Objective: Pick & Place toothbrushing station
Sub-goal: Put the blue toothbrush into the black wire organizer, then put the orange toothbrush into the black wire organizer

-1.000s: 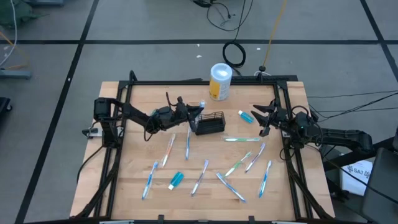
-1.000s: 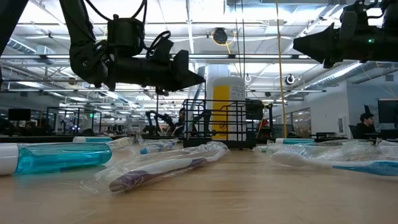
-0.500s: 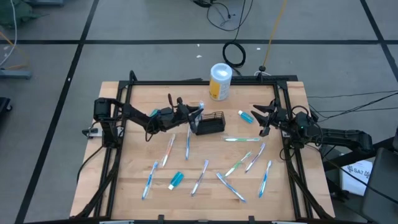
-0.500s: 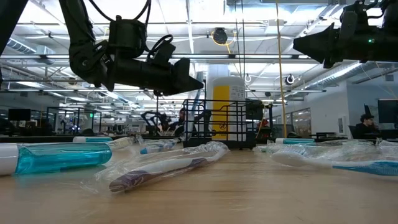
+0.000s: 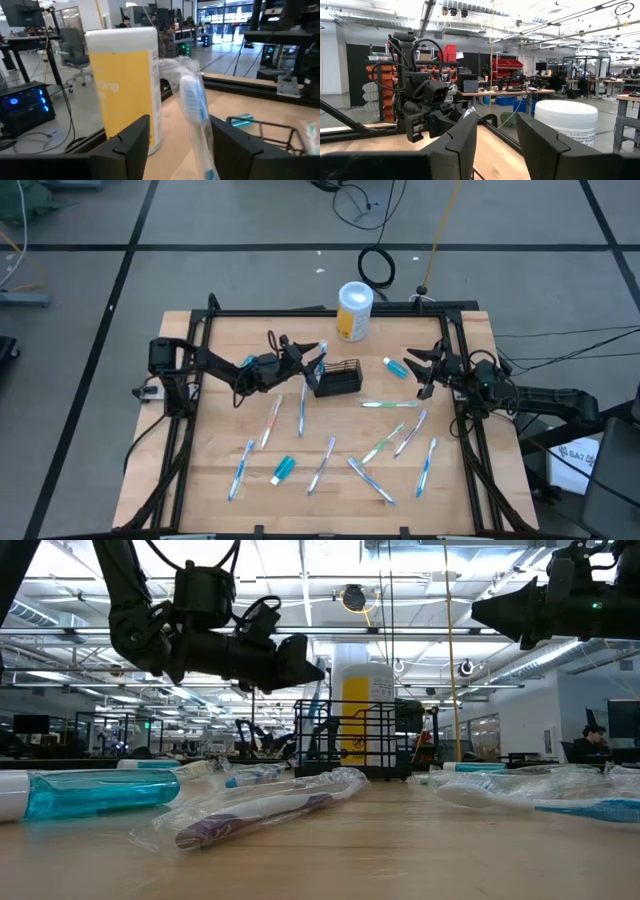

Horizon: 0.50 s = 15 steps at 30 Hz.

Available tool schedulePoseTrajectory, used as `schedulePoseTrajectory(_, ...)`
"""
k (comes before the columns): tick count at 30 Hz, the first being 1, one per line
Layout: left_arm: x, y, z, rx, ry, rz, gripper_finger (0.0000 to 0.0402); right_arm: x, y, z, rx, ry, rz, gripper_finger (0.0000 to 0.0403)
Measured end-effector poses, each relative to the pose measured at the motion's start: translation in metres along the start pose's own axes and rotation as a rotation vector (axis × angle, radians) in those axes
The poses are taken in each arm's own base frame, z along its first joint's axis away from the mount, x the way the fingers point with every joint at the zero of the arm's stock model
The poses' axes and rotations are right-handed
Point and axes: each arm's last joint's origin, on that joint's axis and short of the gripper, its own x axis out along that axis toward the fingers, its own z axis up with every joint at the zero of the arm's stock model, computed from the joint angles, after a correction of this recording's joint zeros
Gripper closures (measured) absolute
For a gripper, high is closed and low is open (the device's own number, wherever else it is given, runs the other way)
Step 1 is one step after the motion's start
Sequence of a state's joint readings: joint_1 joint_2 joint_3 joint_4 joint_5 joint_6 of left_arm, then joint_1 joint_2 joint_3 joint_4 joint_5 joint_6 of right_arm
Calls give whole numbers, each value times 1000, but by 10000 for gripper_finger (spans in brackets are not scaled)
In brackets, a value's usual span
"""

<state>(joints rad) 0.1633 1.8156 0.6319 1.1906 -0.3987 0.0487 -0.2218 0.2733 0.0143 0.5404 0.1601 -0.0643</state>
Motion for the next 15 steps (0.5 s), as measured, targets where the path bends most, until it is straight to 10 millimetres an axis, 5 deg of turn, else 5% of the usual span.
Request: schedulePoseTrajectory(15, -38, 9, 62, 55, 145, 55, 206, 0, 0, -1, -1, 8, 1, 273)
